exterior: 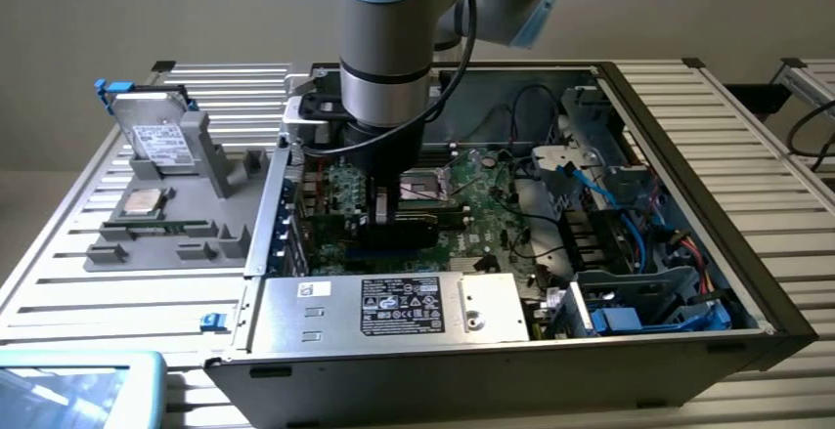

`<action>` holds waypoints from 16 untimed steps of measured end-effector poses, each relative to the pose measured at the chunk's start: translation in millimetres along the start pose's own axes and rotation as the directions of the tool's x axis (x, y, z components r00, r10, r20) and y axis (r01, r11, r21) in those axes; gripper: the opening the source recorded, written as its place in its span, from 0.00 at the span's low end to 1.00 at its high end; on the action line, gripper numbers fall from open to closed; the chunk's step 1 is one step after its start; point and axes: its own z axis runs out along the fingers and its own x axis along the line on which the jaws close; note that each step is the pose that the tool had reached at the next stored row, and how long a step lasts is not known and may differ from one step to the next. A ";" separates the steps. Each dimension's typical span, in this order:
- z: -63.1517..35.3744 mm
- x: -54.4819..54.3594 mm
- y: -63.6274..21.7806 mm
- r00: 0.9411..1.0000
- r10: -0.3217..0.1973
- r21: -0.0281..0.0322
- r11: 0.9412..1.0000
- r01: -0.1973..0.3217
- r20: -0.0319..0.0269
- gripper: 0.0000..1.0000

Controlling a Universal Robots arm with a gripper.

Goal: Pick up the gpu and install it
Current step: 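Insert the gpu into the slot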

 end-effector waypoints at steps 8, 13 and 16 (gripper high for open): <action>0.0 0.2 0.1 1.000 -0.007 0.000 1.000 0.007 0.000 0.28; 0.0 0.5 0.2 1.000 -0.014 0.000 1.000 0.014 -0.001 0.28; 0.0 0.5 0.2 1.000 -0.015 0.000 1.000 0.015 -0.001 0.28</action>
